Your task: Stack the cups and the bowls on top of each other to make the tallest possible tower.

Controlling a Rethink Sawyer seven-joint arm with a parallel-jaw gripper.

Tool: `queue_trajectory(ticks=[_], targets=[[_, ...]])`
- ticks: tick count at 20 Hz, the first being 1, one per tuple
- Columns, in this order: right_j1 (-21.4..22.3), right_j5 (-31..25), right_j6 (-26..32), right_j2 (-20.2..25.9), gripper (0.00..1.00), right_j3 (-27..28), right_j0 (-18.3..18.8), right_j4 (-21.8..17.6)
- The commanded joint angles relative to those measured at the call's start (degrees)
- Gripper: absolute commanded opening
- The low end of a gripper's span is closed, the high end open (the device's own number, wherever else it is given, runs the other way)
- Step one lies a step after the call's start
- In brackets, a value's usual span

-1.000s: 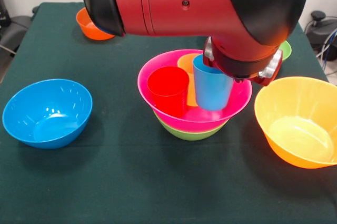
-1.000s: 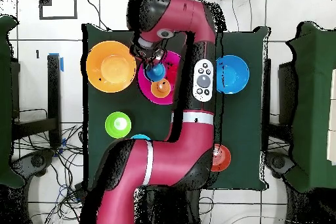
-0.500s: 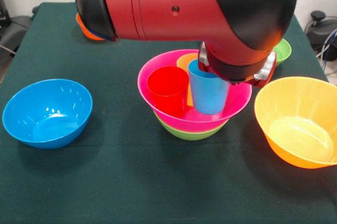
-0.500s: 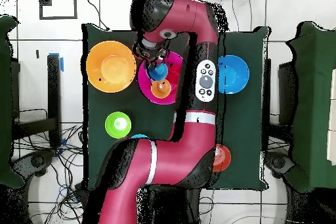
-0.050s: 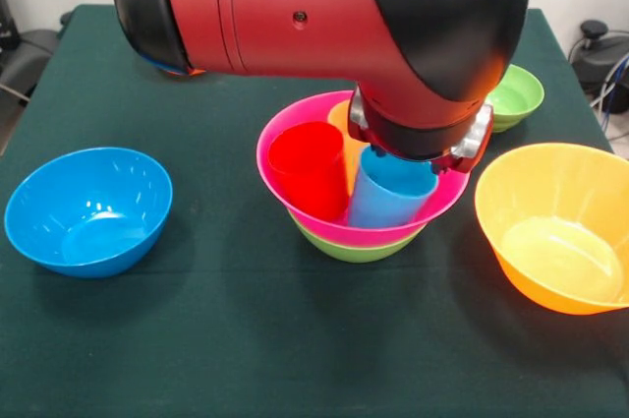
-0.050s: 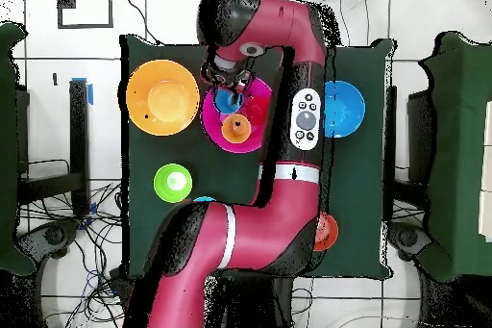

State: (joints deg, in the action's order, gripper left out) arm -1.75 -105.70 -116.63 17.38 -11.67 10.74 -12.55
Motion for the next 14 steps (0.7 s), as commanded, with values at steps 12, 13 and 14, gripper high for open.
queue_trajectory(ticks=[12,13,14], targets=[[0.26,2.06,15.66,9.02,1.00,-1.77,1.55,-6.40],[0.33,1.83,15.74,9.26,1.00,-1.74,1.60,-6.60],[0.40,1.59,15.81,9.51,1.00,-1.71,1.65,-6.80]])
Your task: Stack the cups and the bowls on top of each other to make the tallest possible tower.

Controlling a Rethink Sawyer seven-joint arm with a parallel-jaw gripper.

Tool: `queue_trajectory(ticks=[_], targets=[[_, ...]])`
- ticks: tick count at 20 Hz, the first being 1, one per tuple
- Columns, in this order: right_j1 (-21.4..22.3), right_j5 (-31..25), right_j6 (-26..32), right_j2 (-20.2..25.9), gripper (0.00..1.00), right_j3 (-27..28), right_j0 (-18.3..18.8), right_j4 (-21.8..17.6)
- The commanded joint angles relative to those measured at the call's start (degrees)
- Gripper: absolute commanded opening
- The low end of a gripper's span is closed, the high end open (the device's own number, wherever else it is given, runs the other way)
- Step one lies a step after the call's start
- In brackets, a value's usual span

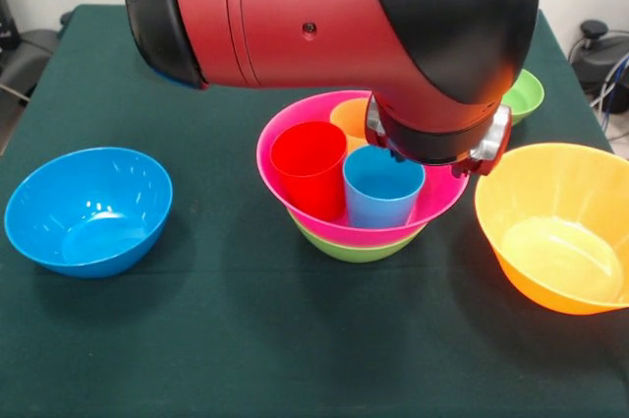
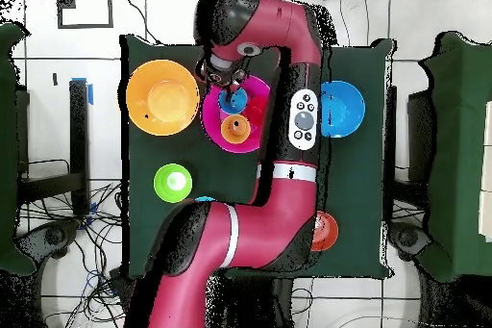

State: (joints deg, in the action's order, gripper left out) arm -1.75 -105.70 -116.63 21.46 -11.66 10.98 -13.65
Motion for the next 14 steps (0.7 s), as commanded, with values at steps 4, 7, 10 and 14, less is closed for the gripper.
queue_trajectory(ticks=[4,7,10,14], targets=[[2.04,3.88,14.88,4.73,1.00,-2.61,1.33,-5.64],[4.41,13.23,12.95,1.06,1.00,-4.15,0.60,-4.98],[7.20,17.82,11.75,-2.05,1.00,-7.44,0.28,-3.58],[8.39,21.65,12.43,-3.21,1.00,-9.77,0.27,-3.06]])
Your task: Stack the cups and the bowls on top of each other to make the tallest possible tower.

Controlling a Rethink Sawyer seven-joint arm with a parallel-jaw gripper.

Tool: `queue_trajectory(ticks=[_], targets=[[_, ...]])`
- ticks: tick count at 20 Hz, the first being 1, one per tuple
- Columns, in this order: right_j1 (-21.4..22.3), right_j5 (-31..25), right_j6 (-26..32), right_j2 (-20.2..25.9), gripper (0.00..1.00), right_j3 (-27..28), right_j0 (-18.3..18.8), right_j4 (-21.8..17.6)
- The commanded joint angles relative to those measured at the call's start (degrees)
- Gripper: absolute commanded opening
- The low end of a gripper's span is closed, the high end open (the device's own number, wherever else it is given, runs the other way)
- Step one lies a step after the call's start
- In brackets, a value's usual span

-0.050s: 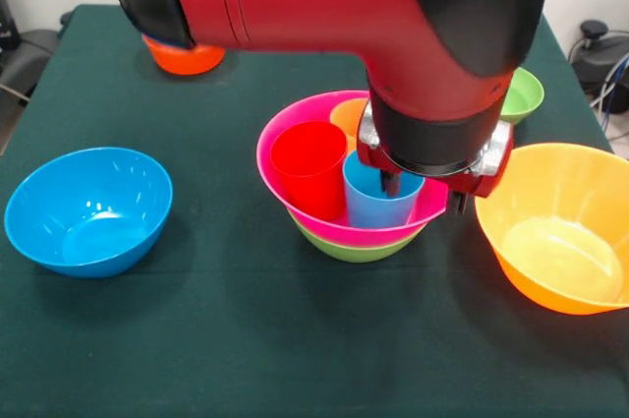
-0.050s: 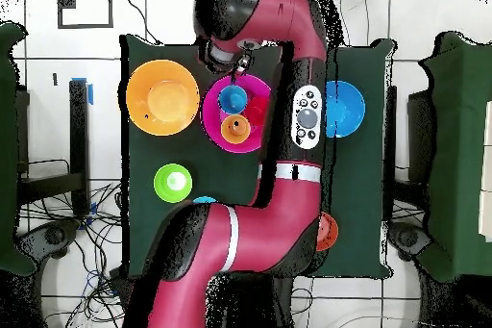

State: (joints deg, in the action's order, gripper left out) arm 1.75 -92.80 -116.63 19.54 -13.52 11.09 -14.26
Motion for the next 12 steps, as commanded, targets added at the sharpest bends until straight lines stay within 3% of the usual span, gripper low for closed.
queue_trajectory(ticks=[1,12], targets=[[5.00,9.18,12.55,-1.42,1.00,-8.21,0.16,-2.45],[6.91,11.08,9.97,-1.60,1.00,-9.48,-0.45,-0.33]])
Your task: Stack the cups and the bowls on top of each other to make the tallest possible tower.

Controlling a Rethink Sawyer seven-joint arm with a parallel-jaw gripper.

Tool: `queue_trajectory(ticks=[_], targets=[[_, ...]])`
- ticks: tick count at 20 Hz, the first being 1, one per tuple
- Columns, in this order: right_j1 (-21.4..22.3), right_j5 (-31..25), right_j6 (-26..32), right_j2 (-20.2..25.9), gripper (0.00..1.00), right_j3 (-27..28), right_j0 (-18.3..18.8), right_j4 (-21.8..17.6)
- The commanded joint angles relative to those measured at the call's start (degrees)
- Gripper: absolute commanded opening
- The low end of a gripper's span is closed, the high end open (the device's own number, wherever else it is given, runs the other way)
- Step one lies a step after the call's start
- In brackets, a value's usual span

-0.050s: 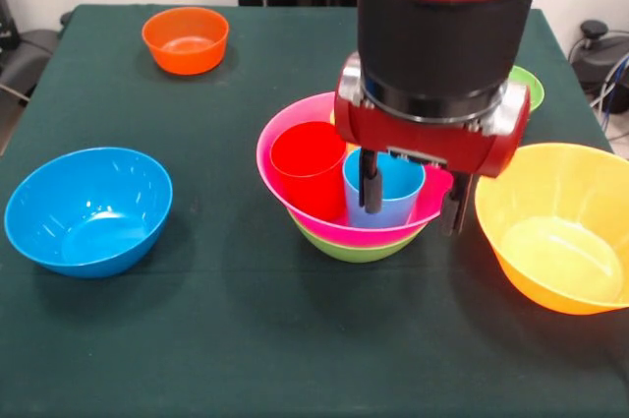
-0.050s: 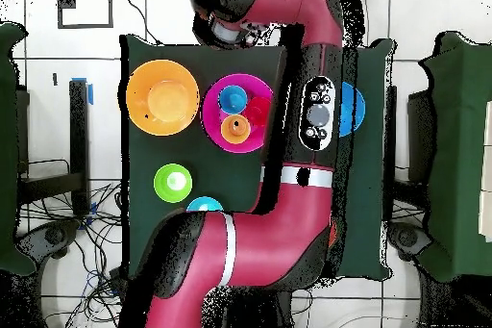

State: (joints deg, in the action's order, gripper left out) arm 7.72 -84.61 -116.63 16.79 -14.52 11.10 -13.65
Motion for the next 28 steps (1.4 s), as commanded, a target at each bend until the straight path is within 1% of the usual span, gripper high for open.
queue_trajectory(ticks=[1,4,7,10,19,23,26,28], targets=[[0.80,3.24,9.50,1.31,1.00,-8.42,-0.50,-0.77],[0.22,4.69,7.19,1.50,1.00,-7.94,-0.77,-0.53],[-0.13,6.43,2.98,1.24,1.00,-7.56,-1.18,-0.15],[-0.23,7.54,0.48,0.67,1.00,-7.77,-1.69,0.41],[-0.62,9.40,-3.48,-0.54,1.00,-8.42,-2.84,2.28],[-0.80,9.02,-5.28,-1.01,1.00,-8.28,-3.37,2.90],[-0.37,9.71,-6.23,-1.60,1.00,-9.36,-3.77,3.50],[0.47,11.41,-7.51,-2.58,1.00,-11.25,-4.26,3.94]])
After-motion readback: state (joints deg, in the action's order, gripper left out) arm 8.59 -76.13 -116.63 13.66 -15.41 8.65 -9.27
